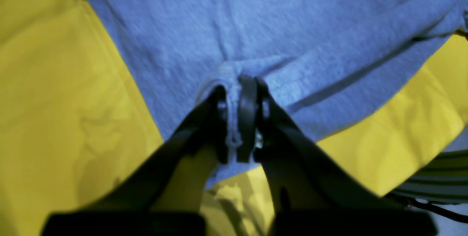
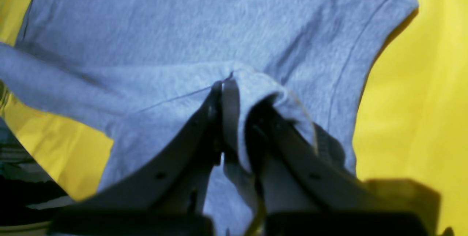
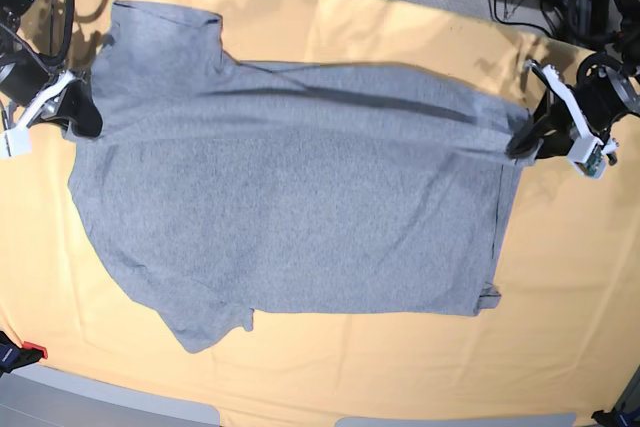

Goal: Layout the t-shirt on the table in an organized manner, then fold the t-shirt properly
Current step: 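Lay the held shoulder edge back over the shirt body with both grippers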

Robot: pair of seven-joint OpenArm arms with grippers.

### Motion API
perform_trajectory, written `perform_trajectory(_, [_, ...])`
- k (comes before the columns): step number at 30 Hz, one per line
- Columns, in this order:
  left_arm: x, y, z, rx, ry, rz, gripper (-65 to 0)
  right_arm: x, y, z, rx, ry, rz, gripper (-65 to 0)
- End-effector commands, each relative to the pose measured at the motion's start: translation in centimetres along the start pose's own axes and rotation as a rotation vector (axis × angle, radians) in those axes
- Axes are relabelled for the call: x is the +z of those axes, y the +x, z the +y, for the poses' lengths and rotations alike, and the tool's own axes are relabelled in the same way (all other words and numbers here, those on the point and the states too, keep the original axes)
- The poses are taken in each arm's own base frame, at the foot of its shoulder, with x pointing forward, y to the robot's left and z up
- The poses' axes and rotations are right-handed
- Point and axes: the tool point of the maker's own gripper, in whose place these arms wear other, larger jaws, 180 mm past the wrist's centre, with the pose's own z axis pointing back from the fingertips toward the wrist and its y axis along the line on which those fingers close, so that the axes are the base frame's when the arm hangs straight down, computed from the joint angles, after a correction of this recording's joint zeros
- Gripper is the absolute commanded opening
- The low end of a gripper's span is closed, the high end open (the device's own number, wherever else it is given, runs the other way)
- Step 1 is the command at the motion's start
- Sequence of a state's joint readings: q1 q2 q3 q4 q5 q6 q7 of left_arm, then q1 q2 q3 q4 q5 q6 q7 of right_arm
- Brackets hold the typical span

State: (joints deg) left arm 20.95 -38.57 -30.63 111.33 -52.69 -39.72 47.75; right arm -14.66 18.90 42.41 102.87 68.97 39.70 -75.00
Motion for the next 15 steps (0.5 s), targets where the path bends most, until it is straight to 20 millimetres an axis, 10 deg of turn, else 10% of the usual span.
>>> perform_trajectory(1, [0.30, 1.37, 0.05, -0.023, -0.006, -0.042, -65.0, 0.45, 1.29, 0.00, 0.031, 0.001, -0.035, -65.0])
perform_trajectory(10, [0.01, 1.38, 0.35, -0.005, 0.021, -0.053, -65.0, 0.47, 1.73, 0.00, 0.032, 0.001, -0.057, -65.0])
perform_trajectory(15, [0.07, 1.90, 0.67, -0.019, 0.027, -0.061, -28.1, 0.84, 2.14, -0.27, 0.051, -0.003, -0.052, -30.3])
